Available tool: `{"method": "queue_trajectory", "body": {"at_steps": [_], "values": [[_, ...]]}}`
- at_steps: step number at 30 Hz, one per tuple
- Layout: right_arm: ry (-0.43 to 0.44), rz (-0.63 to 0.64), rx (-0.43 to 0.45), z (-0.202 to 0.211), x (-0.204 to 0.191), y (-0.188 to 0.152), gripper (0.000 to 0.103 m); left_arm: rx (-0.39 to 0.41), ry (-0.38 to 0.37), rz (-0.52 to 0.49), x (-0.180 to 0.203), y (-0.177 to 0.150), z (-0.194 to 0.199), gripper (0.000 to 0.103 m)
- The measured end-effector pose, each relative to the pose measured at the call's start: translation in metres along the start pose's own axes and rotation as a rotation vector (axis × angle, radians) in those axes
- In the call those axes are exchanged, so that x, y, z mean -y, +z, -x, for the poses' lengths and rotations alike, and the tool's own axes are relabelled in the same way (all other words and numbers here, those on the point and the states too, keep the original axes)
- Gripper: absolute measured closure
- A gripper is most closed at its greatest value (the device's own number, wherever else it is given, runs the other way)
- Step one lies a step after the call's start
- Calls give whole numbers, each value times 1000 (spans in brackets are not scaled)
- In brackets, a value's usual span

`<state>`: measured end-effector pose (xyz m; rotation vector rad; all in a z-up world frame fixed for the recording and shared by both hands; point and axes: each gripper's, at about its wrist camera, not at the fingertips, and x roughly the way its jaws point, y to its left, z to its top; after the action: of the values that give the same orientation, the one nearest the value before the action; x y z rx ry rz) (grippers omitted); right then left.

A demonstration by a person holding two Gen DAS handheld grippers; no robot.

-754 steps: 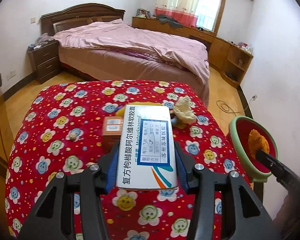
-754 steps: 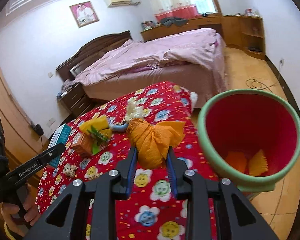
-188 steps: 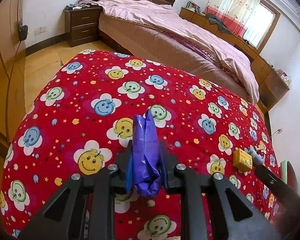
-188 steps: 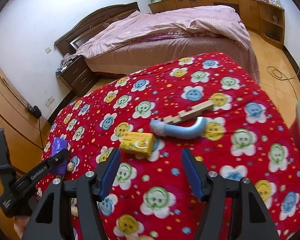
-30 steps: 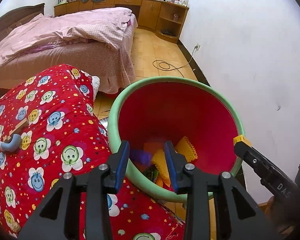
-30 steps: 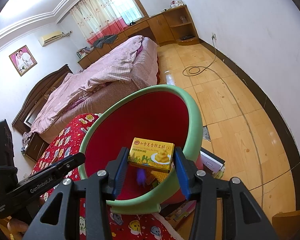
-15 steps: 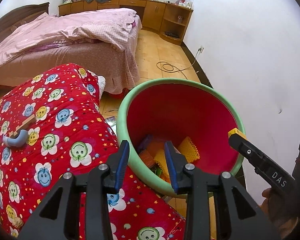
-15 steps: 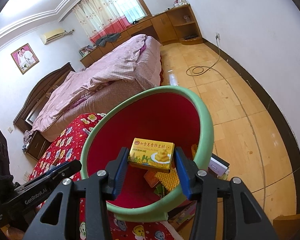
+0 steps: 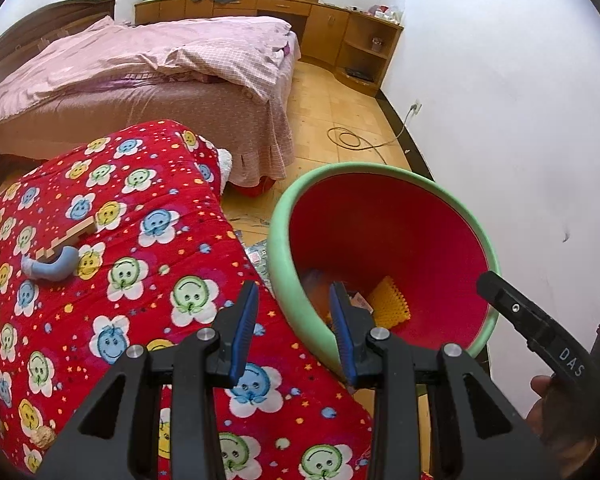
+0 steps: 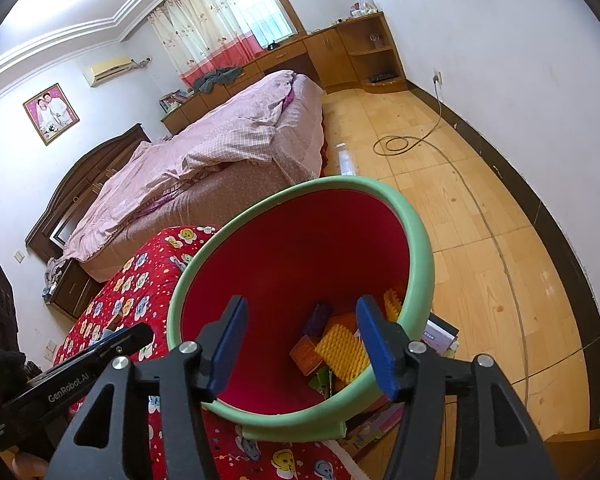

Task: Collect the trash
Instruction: 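Open the left tool to drop the purple bag while the right tool drops the yellow box, then move both tools back over the bedspread toward the blue handle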

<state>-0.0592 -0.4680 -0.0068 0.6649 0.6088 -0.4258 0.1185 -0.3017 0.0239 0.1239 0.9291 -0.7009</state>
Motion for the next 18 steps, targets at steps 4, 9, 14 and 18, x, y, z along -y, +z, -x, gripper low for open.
{"method": "queue_trajectory", "body": {"at_steps": [4, 9, 14, 18], "values": [[1, 7, 2, 3, -4, 1, 41, 7, 7, 6, -4, -1, 5, 67], [7, 15, 10, 7, -9, 0, 38, 20, 18, 15, -10, -1, 13, 67], [3, 25, 18, 11, -17, -1, 30, 33, 46, 29, -22, -1, 21, 67], [1, 33, 8, 9, -25, -2, 29, 39, 73, 49, -37, -2, 27, 65]]}}
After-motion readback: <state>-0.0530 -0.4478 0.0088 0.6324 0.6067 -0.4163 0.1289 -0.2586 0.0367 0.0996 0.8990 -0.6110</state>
